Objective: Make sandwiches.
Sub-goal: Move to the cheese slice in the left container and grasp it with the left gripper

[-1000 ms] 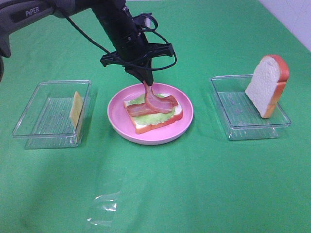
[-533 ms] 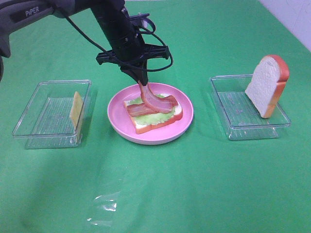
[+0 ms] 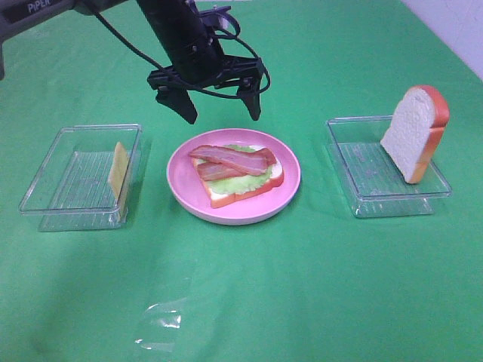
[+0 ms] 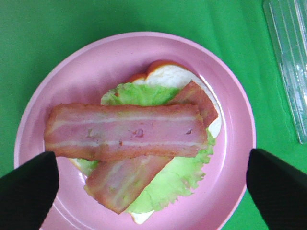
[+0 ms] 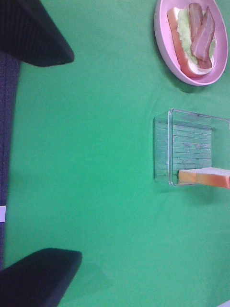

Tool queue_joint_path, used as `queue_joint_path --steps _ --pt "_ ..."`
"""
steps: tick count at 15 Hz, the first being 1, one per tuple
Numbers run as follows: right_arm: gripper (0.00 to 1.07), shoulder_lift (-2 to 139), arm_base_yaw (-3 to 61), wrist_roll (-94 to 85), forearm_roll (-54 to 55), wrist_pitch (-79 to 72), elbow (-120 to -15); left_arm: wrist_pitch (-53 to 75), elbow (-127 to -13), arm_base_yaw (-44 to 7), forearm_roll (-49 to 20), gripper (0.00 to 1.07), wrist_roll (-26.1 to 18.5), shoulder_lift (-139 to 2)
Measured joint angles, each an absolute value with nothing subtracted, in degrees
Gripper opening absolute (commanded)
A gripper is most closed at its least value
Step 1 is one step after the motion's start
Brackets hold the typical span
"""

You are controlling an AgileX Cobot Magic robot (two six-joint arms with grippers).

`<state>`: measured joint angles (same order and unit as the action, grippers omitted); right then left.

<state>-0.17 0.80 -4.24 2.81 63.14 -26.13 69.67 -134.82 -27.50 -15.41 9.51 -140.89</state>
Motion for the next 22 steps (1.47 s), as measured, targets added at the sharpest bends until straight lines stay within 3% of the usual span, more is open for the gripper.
queue_joint_path --steps 5,12,15,16,20,22 --pt "0.98 -0.2 0.8 -4.2 2.8 63.1 -26.1 69.7 -134.8 -27.5 -15.8 1.01 9.4 -138.8" --pt "0.98 -0.2 0.8 -4.2 2.8 63.1 -26.1 69.7 -130.8 -27.5 -11.7 1.00 10.2 -123.9" --pt "0.98 -0.2 0.8 -4.2 2.8 63.1 -26.1 69.7 -115.8 -27.4 -3.3 0.99 12.0 -114.5" --pt "0.98 -0.2 0.8 -4.2 2.8 63.1 -26.1 69.8 -105.5 -25.9 0.0 0.99 15.0 -109.1" --pt "0.98 -0.2 0.8 -4.2 2.8 63.1 -26.1 70.1 -94.5 -19.5 0.6 0.98 20.4 -103.7" --pt "0.98 -0.2 0.8 -4.2 2.8 63.1 -26.1 70.0 -91.6 -19.1 0.5 0.98 21.1 -103.7"
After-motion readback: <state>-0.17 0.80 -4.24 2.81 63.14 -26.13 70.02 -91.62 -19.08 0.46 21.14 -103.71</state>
